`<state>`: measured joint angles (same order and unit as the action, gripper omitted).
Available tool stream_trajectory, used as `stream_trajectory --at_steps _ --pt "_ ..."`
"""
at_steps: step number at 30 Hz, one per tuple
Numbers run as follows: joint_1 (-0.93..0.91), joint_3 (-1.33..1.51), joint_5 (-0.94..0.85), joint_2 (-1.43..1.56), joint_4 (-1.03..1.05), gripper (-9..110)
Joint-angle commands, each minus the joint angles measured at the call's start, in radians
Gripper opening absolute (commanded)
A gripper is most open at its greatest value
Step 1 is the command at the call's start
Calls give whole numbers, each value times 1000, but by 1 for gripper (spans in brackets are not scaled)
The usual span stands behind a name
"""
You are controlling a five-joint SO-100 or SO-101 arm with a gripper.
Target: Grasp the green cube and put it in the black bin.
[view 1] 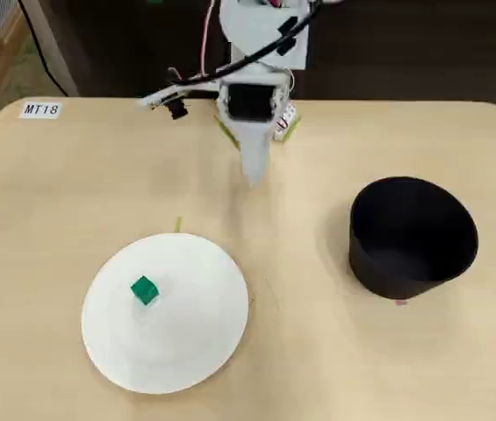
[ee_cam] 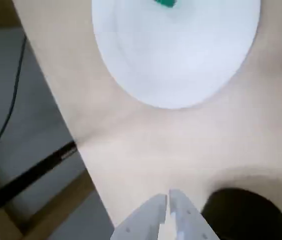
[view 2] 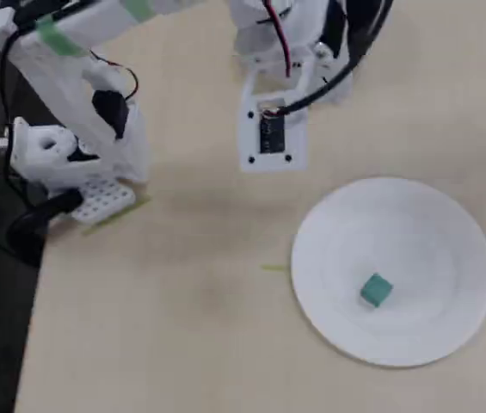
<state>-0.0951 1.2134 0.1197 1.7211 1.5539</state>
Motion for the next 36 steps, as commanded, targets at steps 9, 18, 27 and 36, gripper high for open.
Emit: stream_trajectory --at_steps 9,18,27,36 --pt "-190 -920 138 -704 278 0" --pt "-380 -911 133 -815 296 0" --pt "-385 -1005 133 -996 295 0" --pt "-368 -1163 123 -1121 293 17"
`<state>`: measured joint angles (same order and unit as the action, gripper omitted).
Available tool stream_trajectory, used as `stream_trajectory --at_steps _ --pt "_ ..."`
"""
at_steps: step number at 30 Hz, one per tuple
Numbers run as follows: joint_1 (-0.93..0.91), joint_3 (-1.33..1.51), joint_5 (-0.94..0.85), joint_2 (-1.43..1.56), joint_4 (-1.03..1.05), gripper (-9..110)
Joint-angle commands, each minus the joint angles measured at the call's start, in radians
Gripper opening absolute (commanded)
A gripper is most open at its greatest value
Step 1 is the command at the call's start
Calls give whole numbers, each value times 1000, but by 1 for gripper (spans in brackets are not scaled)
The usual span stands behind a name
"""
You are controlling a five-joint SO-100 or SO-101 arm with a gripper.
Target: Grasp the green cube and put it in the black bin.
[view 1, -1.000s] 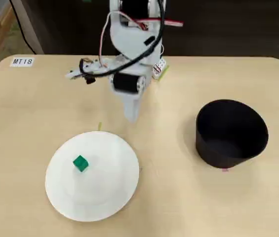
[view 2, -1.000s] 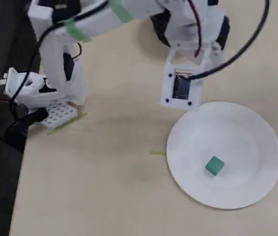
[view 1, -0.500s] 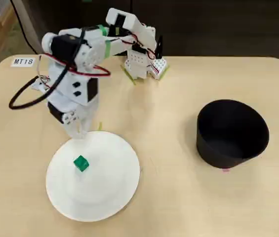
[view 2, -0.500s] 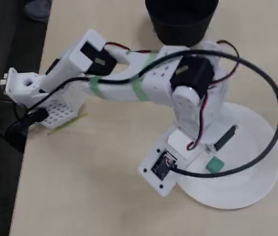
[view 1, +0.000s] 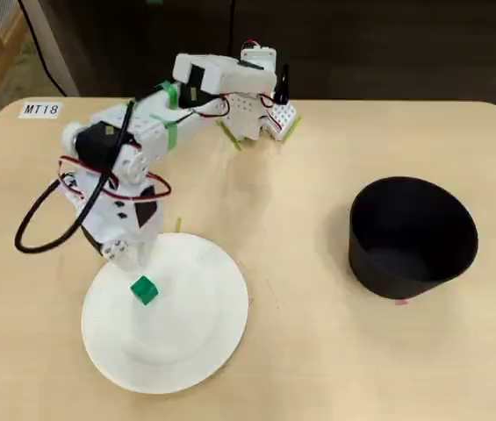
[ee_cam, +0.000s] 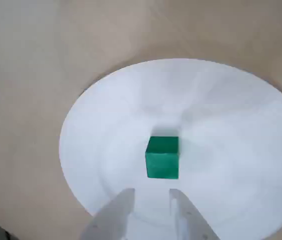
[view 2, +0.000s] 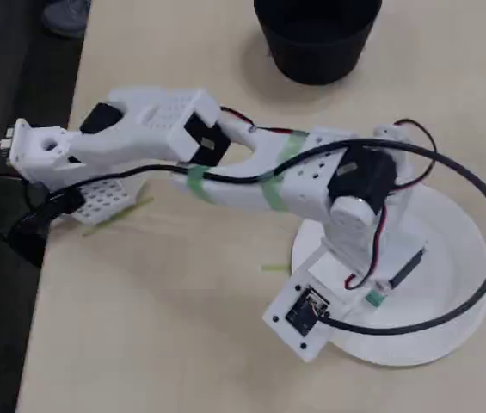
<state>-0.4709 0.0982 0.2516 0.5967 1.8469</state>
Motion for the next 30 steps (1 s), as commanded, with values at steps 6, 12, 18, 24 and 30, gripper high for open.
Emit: stream_trajectory --at_steps 6,12,18,24,30 --pt "31 -48 -20 -38 0 24" --pt "32 -61 -71 -83 -3 26" --pt "28 -112 -71 -126 -3 27" --pt "26 -173 -55 -181 -3 25" --pt "26 -173 -52 -202 -3 20"
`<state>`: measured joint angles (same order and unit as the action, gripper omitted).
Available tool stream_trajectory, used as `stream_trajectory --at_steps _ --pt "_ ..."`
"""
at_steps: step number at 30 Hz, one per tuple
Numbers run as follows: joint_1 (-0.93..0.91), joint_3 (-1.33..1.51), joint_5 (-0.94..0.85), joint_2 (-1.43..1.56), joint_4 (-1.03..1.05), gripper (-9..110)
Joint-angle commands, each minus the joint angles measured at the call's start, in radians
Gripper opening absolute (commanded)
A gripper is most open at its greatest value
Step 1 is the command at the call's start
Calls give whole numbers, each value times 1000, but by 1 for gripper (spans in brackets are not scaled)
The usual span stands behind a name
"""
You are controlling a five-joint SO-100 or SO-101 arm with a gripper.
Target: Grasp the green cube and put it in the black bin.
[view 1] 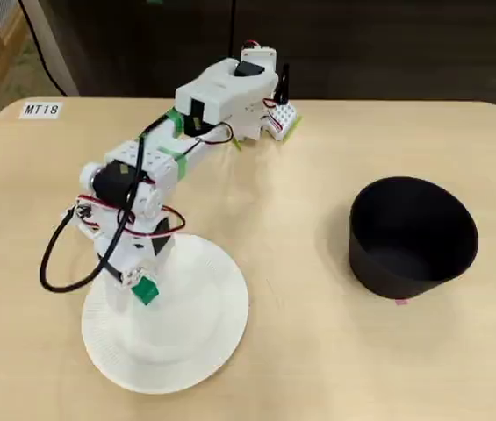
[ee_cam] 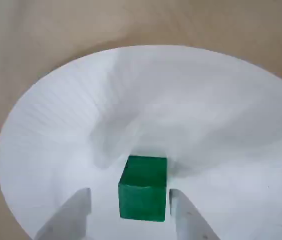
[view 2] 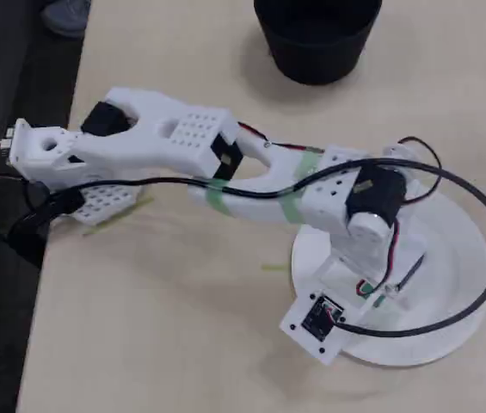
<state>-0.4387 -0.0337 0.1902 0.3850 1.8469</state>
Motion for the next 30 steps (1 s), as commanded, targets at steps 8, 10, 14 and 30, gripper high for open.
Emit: stream_trajectory --at_steps 8,10,14,30 --pt "0 -100 34 -40 -8 0" --pt "2 -109 37 -43 -8 0" --pt "5 -110 41 -8 -3 0" --pt "551 623 -357 1103 5 0"
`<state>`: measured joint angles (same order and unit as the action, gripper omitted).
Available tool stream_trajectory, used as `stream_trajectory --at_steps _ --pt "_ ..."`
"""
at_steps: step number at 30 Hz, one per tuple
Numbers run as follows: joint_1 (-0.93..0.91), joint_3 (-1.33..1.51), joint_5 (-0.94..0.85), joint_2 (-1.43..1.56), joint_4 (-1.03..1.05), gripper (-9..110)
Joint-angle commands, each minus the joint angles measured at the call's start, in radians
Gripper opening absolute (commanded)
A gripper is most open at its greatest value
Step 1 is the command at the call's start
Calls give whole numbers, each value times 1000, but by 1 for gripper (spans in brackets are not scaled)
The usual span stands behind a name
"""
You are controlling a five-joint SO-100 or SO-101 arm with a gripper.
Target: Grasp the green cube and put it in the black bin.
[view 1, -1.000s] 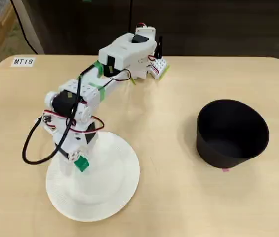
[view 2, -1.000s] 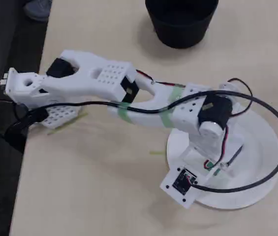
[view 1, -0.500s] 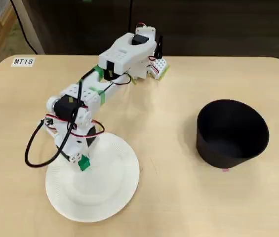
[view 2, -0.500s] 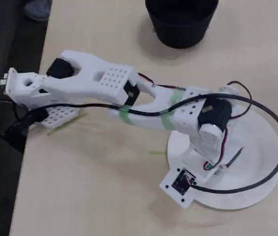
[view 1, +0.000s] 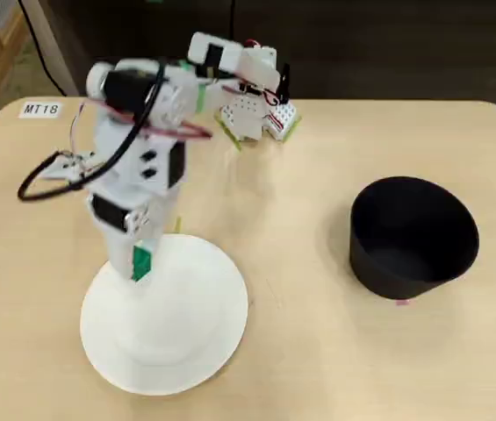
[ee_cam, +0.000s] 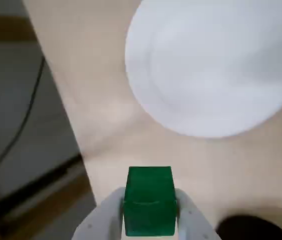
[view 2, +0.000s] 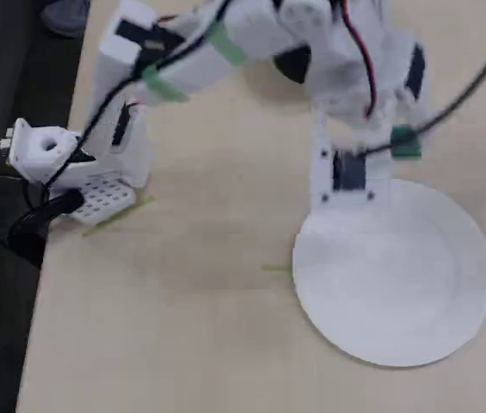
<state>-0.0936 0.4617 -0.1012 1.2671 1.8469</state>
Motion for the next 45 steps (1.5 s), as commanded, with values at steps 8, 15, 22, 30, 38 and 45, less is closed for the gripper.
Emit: stream_trajectory --at_steps 8,15,22,30,38,45 --pt "699 241 -147 287 -3 0" --pt "799 405 -160 276 -37 0" --pt "796 620 -144 284 -206 0" --pt "802 735 -95 275 -353 0" --pt "796 762 -103 267 -385 40" --pt "793 753 -48 258 -445 0"
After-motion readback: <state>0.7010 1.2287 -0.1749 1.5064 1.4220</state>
